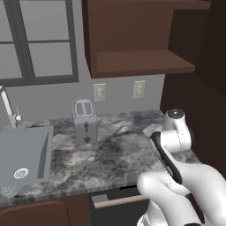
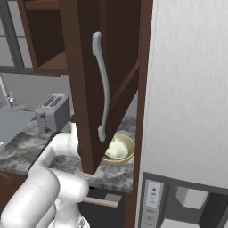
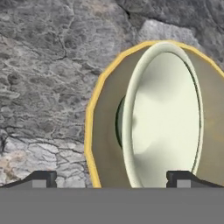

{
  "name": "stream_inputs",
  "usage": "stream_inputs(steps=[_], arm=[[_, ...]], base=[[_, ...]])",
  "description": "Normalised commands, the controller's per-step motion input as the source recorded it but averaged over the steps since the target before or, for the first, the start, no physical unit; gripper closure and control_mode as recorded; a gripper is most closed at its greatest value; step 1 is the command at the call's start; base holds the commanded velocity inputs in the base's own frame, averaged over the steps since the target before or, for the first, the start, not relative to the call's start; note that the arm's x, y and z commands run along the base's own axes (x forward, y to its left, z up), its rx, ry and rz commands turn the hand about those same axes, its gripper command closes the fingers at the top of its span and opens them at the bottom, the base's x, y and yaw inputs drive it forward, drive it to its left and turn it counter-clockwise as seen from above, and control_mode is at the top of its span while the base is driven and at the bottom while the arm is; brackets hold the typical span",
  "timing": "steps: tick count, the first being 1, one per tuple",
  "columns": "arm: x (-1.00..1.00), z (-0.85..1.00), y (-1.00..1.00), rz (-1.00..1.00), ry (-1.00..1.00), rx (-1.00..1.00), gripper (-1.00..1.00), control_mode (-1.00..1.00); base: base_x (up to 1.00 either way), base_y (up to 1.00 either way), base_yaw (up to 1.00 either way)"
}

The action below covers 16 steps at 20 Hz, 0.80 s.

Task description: Pick up the bowls on the counter and stack them on top of one another in the open cabinet. Place the smaller bowl on top of the larger bowl.

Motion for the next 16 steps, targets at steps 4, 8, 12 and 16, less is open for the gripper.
stream_inputs(steps=[4, 8, 12, 16], arm=[[0.00, -0.56, -0.02, 0.02, 0.03, 0.02, -1.00, -1.00], [0.00, -0.24, 0.00, 0.00, 0.01, 0.03, -1.00, -1.00], [0.00, 0.00, 0.00, 0.00, 0.00, 0.00, -1.00, -1.00], [0.00, -0.17, 0.00, 0.00, 0.00, 0.00, -1.00, -1.00]], base=[[0.00, 0.00, 0.00], [0.00, 0.00, 0.00], [0.00, 0.00, 0.00], [0.00, 0.00, 0.00]])
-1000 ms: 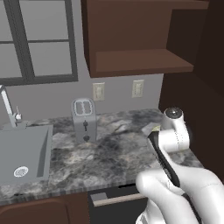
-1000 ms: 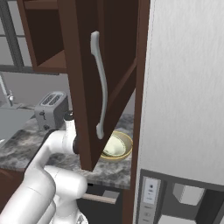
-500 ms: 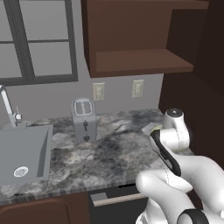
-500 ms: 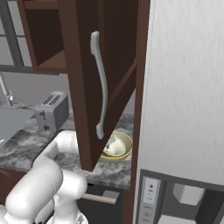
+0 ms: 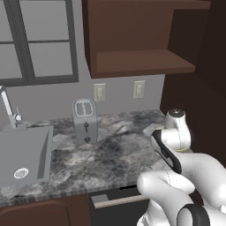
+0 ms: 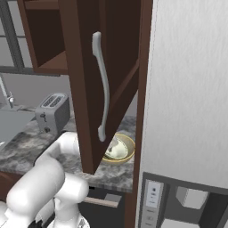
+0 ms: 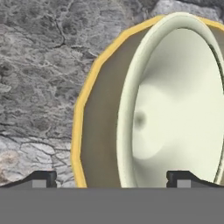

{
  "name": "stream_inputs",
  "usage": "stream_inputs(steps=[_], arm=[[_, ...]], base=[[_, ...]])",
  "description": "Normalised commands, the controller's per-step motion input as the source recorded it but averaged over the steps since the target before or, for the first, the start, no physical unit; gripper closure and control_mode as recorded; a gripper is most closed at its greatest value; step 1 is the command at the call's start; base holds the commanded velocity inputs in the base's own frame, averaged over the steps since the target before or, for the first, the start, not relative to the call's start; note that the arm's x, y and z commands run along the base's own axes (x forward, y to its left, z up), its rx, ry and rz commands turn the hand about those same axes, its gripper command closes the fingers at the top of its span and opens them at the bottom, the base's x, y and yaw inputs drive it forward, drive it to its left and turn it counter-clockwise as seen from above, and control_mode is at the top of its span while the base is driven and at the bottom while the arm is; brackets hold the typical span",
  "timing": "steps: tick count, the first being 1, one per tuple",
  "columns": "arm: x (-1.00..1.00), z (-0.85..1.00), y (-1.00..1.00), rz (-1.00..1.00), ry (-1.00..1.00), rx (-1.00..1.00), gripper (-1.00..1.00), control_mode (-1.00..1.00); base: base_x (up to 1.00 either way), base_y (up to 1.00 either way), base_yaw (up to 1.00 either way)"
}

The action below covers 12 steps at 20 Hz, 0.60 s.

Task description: Pick up the bowls on the counter and stack them on top of one another in the open cabinet. Place the smaller bowl on top of the larger bowl.

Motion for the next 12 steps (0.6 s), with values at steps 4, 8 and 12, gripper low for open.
stream_inputs(steps=[4, 8, 12], arm=[[0.00, -0.29, 0.00, 0.00, 0.00, 0.00, -1.00, -1.00], [0.01, -0.21, 0.00, 0.00, -0.02, 0.00, -1.00, -1.00], [0.07, -0.16, 0.00, 0.00, -0.03, 0.00, -1.00, -1.00]], base=[[0.00, 0.00, 0.00], [0.00, 0.00, 0.00], [0.00, 0.00, 0.00]])
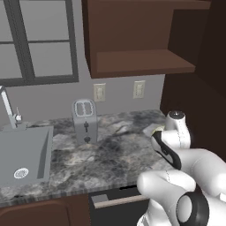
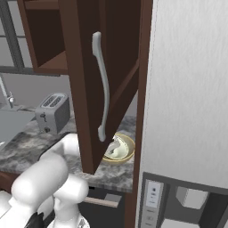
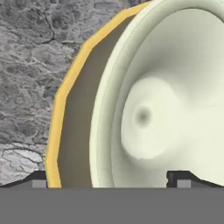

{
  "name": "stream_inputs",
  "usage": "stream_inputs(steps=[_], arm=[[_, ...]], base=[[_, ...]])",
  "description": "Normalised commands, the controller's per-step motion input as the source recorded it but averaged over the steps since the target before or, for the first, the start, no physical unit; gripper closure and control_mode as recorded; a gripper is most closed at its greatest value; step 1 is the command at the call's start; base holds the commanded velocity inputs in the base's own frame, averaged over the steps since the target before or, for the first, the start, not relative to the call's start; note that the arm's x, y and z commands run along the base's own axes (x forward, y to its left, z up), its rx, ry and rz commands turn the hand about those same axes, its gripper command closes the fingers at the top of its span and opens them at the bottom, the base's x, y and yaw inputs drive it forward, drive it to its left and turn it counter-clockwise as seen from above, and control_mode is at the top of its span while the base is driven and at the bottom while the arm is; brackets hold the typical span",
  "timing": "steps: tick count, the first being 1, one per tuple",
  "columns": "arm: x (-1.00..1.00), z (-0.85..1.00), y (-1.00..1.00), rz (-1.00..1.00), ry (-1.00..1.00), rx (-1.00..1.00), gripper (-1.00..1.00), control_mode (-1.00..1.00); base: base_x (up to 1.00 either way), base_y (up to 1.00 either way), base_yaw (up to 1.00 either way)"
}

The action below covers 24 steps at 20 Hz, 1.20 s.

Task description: Pick up the bowls on the counter and stack them on top of one another in the open cabinet. Place the smaller bowl on top of the larger bowl.

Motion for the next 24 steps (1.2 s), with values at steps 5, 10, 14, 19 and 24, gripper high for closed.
stream_inputs(steps=[5, 10, 14, 19, 24], arm=[[0.04, -0.13, 0.00, 0.00, -0.01, 0.00, 1.00, -1.00], [0.00, 0.00, 0.00, 0.00, 0.00, 0.00, 1.00, -1.00], [0.00, 0.00, 0.00, 0.00, 0.00, 0.00, 1.00, -1.00], [0.00, 0.14, 0.00, 0.00, -0.02, 0.00, 1.00, -1.00], [0.00, 0.60, 0.02, 0.00, -0.09, 0.00, 1.00, -1.00]], base=[[0.00, 0.00, 0.00], [0.00, 0.00, 0.00], [0.00, 0.00, 0.00], [0.00, 0.00, 0.00], [0.00, 0.00, 0.00]])
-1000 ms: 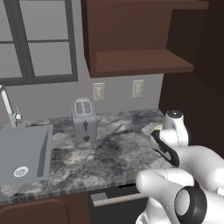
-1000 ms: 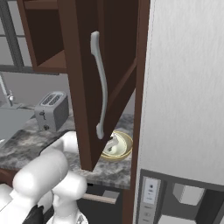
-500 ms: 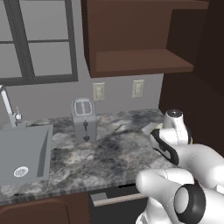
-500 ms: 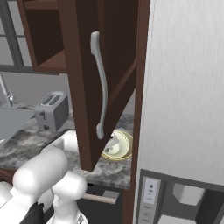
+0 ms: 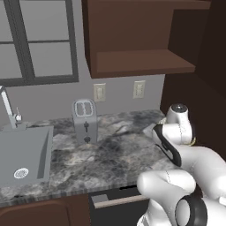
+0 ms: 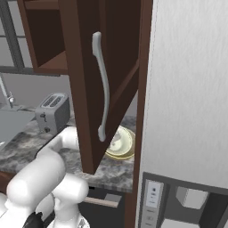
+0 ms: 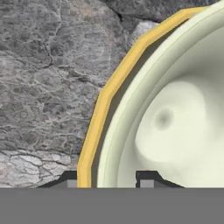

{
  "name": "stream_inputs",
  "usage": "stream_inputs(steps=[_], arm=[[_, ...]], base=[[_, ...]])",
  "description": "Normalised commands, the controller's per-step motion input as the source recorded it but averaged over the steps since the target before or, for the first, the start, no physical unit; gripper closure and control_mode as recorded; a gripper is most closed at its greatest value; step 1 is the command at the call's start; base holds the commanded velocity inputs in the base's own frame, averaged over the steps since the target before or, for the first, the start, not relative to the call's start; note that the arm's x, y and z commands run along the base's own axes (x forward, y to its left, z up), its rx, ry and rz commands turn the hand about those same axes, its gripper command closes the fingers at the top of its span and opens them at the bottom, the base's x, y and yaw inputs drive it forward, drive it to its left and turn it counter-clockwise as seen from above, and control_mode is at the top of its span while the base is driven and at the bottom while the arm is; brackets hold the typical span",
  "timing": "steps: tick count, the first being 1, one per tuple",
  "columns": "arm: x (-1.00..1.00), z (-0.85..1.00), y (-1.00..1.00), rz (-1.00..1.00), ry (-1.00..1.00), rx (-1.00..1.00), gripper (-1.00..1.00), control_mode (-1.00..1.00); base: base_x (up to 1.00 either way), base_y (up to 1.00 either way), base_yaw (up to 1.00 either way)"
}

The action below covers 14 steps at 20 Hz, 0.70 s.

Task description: Pick up the bowls on the counter and stack them on top of one another in the open cabinet. Place the smaller bowl on top of the larger bowl.

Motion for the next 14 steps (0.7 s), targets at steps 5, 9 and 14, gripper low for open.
stream_inputs(steps=[5, 9, 14], arm=[[-0.03, 0.76, 0.15, 0.03, -0.11, 0.00, 1.00, -1.00], [-0.22, 0.66, 0.25, 0.11, -0.07, -0.03, 1.00, -1.00], [-0.45, 0.53, 0.31, 0.21, -0.01, -0.10, 1.00, -1.00]], base=[[0.00, 0.00, 0.00], [0.00, 0.00, 0.00], [0.00, 0.00, 0.00]])
